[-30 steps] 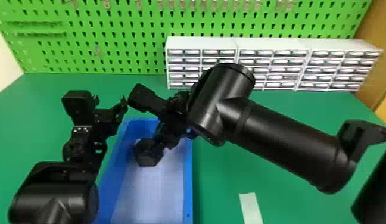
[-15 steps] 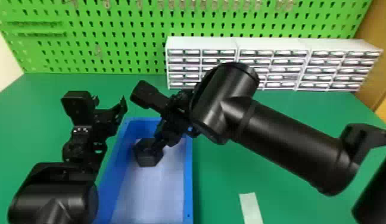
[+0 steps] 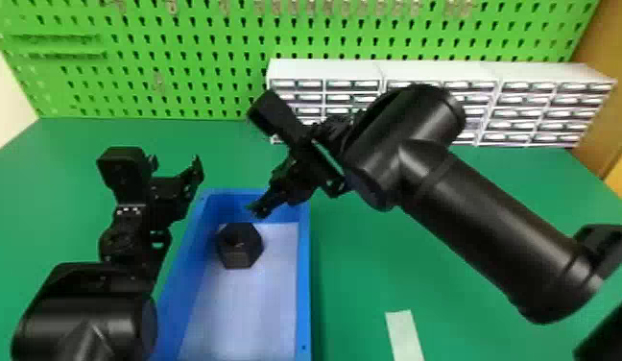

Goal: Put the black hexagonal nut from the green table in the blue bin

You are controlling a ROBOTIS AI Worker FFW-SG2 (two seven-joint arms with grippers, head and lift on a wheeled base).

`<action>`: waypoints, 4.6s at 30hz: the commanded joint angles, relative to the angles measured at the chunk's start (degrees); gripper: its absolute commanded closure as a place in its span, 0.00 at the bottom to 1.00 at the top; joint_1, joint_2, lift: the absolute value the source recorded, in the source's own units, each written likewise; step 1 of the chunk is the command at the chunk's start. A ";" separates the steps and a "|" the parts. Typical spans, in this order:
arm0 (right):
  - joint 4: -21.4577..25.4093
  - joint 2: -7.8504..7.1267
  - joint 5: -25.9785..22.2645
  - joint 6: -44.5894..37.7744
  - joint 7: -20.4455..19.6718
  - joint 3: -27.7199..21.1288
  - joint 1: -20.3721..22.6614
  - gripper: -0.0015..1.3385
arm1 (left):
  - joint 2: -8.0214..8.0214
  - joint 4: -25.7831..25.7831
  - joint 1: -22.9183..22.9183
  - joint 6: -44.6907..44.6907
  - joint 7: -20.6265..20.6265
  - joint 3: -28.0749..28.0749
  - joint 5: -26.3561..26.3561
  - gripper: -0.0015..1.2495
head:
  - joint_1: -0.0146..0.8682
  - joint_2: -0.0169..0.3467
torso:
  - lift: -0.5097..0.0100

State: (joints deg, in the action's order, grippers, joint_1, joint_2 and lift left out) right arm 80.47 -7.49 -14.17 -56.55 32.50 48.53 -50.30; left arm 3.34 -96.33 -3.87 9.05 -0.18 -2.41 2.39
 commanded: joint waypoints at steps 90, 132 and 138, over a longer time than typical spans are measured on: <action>5.83 6.96 11.45 56.47 -27.66 -49.50 41.87 0.25 | 0.00 -0.61 1.23 -0.61 0.00 0.66 0.25 0.39 | 0.79 0.19 | 0.80; 5.22 6.61 12.68 56.91 -27.66 -49.33 42.83 0.25 | 0.00 -0.08 1.05 -0.53 0.00 1.18 0.34 0.39 | 0.79 0.19 | 0.80; 5.22 6.61 12.77 56.91 -27.66 -49.50 42.83 0.25 | 0.00 -0.08 0.97 -0.53 0.00 1.18 0.34 0.39 | 0.79 0.19 | 0.80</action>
State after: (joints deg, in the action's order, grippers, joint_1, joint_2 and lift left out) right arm 85.69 -0.88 -1.49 0.35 4.83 -0.81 -7.48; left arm 3.34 -96.41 -2.81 8.52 -0.18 -1.23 2.70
